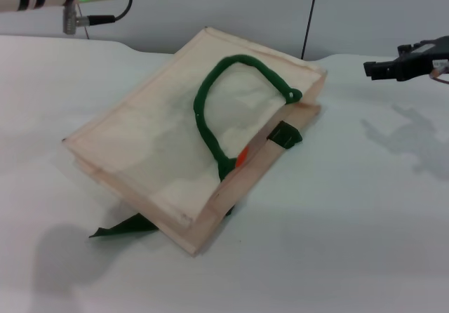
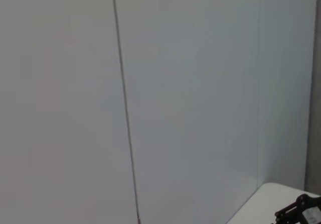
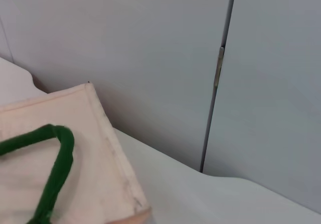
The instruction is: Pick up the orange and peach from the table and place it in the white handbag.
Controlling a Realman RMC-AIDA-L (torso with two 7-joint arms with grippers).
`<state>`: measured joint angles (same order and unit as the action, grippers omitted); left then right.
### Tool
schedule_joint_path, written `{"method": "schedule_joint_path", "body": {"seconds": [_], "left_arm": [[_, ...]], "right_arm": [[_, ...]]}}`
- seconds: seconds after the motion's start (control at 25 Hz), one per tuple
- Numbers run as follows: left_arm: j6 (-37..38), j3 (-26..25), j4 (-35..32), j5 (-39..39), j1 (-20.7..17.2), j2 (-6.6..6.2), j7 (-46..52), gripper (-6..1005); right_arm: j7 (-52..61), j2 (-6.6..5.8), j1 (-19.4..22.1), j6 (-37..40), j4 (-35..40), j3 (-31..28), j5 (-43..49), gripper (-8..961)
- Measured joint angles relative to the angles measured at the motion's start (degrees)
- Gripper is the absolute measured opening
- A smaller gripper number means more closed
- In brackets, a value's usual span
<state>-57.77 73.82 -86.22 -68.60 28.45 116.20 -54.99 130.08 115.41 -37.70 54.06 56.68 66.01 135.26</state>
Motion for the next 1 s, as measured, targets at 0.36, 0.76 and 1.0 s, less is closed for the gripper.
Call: {"method": "schedule_joint_path", "body": {"seconds": [0.36, 0.76, 1.0], "left_arm": [[5.4, -0.9, 1.4, 0.1, -2.5, 0.34, -1.0, 382], [21.8, 0.7, 10.6, -12.9, -4.7, 0.60, -16.4, 379], [31.2, 3.0, 15.3, -20.4, -5.1, 0.69, -24.7, 378]], "right_arm": [[-0.7, 0.58, 2.3, -4.9, 2.6, -1.8, -4.0, 791], [-11.9, 0.95, 8.7, -24.7, 5.9, 7.3, -22.6, 792], [-15.3, 0.96, 11.4, -42.1, 5.1, 17.0, -27.9, 791]]}}
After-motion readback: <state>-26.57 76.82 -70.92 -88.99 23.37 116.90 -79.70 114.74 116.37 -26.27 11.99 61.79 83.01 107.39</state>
